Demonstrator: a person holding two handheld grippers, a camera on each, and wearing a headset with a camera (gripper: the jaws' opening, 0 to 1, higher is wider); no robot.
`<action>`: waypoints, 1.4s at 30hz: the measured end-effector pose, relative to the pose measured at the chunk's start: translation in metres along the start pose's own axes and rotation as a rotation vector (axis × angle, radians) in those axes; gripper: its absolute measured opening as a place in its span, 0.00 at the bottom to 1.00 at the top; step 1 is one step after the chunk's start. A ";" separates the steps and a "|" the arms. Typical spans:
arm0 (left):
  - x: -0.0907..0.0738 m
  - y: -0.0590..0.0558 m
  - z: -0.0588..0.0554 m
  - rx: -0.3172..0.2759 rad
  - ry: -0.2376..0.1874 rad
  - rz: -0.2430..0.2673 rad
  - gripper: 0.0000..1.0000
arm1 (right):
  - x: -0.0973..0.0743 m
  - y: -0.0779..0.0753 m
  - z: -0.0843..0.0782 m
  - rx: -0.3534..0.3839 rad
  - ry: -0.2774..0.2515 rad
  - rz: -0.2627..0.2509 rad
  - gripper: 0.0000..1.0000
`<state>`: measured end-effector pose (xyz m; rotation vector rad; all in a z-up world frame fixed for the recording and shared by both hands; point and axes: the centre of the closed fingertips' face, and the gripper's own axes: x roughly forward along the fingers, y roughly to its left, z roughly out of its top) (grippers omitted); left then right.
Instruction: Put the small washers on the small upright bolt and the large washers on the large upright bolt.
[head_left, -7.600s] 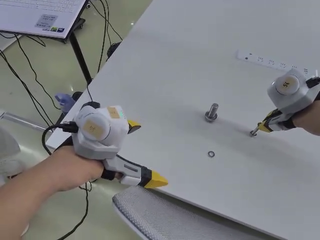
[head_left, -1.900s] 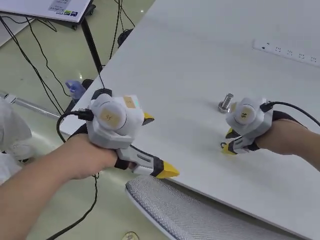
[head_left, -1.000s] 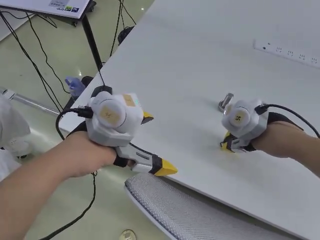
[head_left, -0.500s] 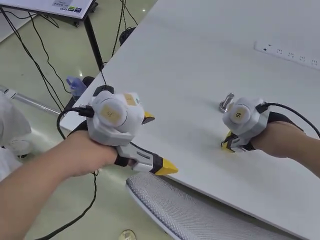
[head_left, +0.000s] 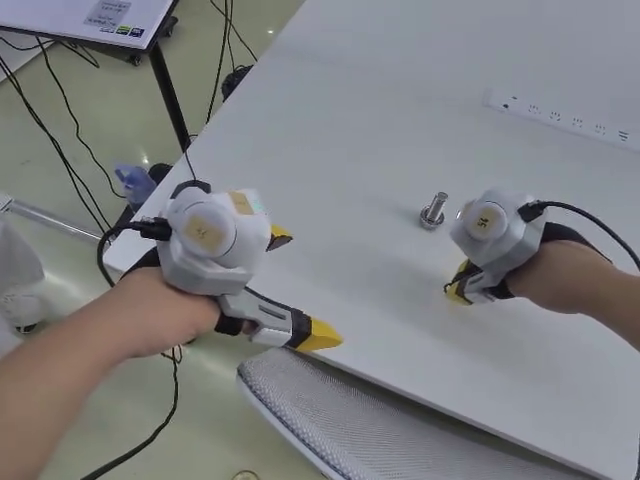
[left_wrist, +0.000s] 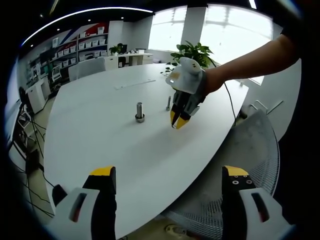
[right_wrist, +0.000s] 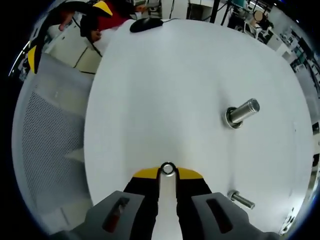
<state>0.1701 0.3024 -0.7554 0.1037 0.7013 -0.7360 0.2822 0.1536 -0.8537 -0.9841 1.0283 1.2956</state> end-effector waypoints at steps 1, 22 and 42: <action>0.000 0.000 0.001 0.004 -0.002 0.000 0.87 | -0.003 -0.001 -0.003 0.009 -0.001 -0.004 0.12; 0.003 0.003 0.007 0.005 -0.024 0.024 0.89 | -0.042 -0.028 -0.072 0.160 -0.004 -0.062 0.12; 0.014 0.009 0.012 0.013 -0.036 0.047 0.89 | -0.072 -0.081 -0.069 0.216 -0.053 -0.135 0.12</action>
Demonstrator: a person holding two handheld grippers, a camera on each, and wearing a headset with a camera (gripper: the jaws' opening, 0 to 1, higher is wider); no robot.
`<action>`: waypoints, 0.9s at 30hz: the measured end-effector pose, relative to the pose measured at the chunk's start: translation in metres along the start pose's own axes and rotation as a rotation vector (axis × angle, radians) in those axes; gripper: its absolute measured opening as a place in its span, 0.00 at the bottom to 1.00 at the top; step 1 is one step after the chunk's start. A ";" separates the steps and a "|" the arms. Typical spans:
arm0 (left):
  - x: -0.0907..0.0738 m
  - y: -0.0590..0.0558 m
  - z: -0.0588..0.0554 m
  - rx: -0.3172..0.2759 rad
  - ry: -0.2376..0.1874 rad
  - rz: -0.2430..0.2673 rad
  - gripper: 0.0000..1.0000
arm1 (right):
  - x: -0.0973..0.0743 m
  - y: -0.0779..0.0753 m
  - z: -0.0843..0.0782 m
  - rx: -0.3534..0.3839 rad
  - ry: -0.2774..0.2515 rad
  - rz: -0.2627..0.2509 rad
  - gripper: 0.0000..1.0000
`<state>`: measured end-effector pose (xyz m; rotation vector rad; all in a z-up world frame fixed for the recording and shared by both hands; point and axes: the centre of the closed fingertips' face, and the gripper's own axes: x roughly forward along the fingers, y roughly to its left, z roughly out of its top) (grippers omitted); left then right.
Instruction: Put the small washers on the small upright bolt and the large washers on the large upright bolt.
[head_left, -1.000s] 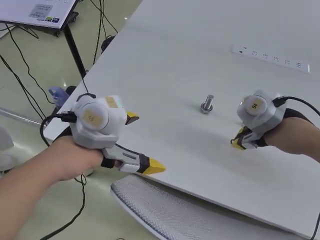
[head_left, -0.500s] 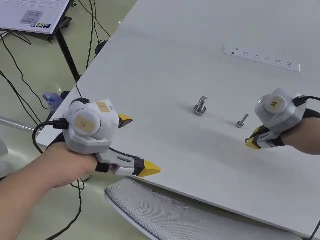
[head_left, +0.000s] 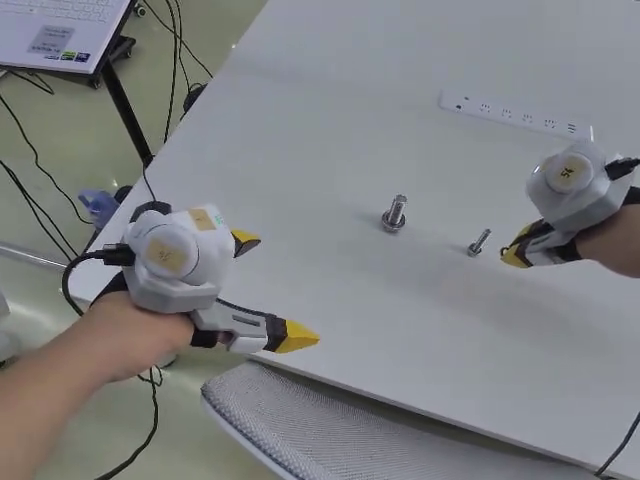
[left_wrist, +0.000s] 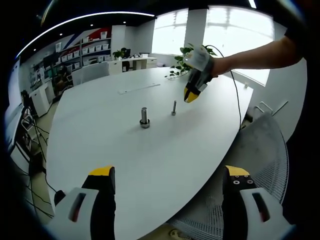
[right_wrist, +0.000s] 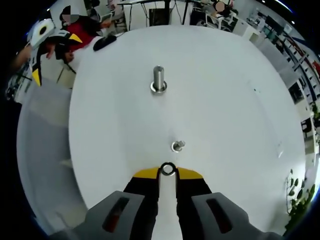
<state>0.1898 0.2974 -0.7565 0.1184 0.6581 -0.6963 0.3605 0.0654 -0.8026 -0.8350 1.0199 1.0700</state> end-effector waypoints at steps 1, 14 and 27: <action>0.000 0.000 0.000 0.001 0.001 -0.001 0.89 | 0.000 -0.001 0.002 -0.002 -0.002 -0.001 0.12; 0.004 0.004 0.002 -0.006 -0.004 0.004 0.88 | 0.007 -0.015 0.021 -0.046 -0.001 -0.008 0.12; 0.011 0.005 0.005 -0.004 -0.001 -0.012 0.88 | 0.017 -0.022 0.024 -0.043 0.003 0.007 0.12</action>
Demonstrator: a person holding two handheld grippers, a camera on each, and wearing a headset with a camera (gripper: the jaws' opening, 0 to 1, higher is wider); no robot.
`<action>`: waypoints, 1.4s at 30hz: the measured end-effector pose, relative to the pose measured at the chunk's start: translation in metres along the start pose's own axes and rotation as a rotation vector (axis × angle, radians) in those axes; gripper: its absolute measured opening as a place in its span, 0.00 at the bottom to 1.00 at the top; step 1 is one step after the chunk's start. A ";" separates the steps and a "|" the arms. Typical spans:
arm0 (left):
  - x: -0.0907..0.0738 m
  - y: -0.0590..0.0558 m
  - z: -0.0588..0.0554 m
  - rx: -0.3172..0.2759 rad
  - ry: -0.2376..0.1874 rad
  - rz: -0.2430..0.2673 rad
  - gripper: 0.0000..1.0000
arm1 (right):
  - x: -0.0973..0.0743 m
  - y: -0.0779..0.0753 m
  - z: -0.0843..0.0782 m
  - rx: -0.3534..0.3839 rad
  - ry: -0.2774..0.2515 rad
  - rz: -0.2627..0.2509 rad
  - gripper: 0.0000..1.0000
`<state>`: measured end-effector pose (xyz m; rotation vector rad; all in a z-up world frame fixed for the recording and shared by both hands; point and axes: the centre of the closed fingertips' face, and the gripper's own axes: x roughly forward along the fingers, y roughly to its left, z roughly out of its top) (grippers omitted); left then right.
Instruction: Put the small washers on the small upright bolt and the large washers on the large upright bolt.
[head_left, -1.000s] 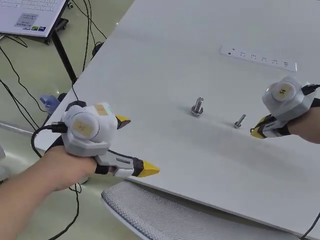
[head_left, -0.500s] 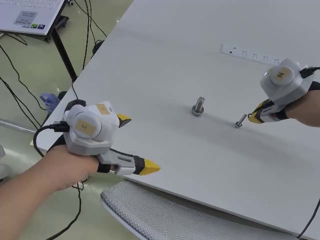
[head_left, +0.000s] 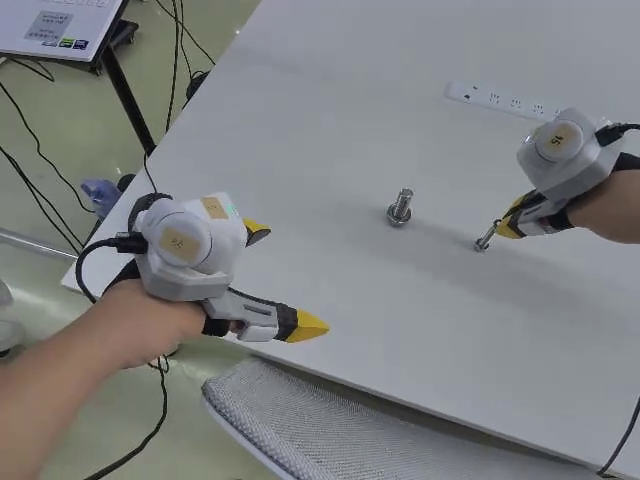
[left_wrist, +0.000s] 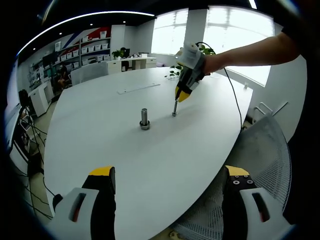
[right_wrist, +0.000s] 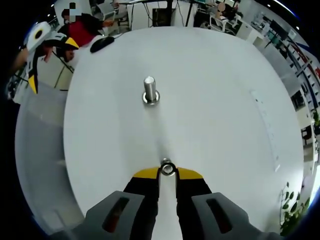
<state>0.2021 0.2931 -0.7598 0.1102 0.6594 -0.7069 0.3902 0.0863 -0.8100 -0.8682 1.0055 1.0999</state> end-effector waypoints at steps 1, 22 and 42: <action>0.000 0.000 0.000 0.000 0.001 -0.002 0.88 | 0.001 0.000 0.000 0.000 0.001 0.000 0.12; 0.001 0.003 -0.006 -0.009 0.016 -0.012 0.86 | 0.010 0.007 -0.001 -0.020 0.035 0.010 0.12; 0.001 0.004 -0.016 -0.030 0.037 -0.021 0.85 | 0.037 0.007 -0.010 -0.041 0.064 0.007 0.12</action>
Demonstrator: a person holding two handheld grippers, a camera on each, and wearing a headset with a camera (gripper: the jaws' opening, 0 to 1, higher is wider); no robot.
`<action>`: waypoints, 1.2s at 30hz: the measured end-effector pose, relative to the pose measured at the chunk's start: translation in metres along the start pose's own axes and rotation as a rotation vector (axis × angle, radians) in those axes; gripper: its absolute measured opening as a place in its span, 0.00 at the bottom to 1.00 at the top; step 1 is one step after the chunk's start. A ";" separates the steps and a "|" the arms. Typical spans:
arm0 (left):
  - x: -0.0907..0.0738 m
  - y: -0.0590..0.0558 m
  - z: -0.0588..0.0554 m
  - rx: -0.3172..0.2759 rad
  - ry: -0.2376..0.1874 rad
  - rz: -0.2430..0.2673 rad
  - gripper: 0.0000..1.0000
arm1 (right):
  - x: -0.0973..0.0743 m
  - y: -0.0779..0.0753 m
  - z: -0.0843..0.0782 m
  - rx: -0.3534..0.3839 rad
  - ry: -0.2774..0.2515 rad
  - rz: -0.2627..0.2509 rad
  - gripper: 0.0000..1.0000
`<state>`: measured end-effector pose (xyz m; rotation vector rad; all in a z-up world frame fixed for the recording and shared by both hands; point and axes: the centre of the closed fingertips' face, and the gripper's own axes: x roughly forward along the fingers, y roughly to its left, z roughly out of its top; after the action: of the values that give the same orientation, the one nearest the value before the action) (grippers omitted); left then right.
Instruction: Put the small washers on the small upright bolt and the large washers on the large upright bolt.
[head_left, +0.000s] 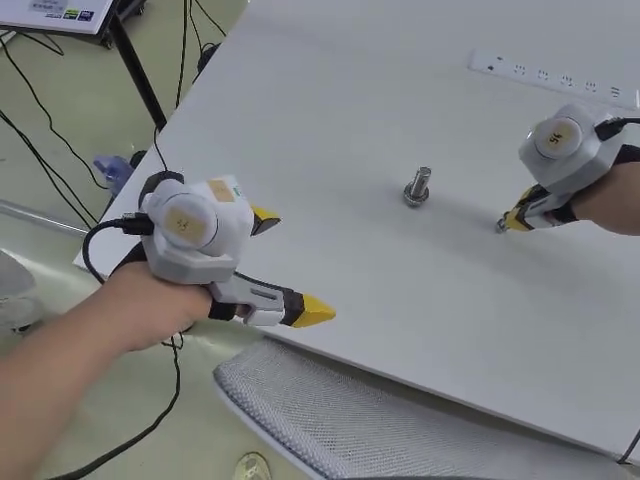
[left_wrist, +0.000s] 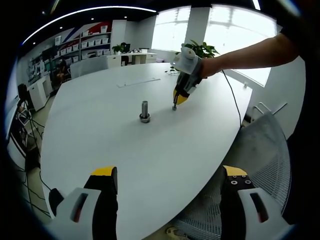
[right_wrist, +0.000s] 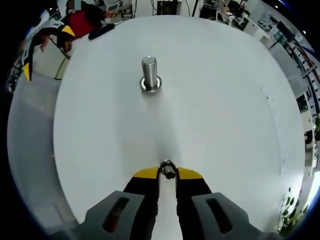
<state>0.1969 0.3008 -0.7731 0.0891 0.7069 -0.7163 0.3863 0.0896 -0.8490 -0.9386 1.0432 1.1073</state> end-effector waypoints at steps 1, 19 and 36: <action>0.000 0.000 0.000 0.000 0.000 -0.001 0.84 | 0.001 0.000 0.000 0.002 0.002 0.003 0.12; 0.005 0.000 0.007 0.010 -0.016 -0.019 0.87 | 0.010 0.000 0.000 -0.020 0.015 0.005 0.13; 0.007 0.004 0.008 0.022 -0.011 -0.017 0.87 | 0.011 0.000 0.001 -0.009 -0.005 0.006 0.18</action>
<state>0.2081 0.2975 -0.7721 0.0992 0.6905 -0.7403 0.3882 0.0933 -0.8590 -0.9394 1.0382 1.1200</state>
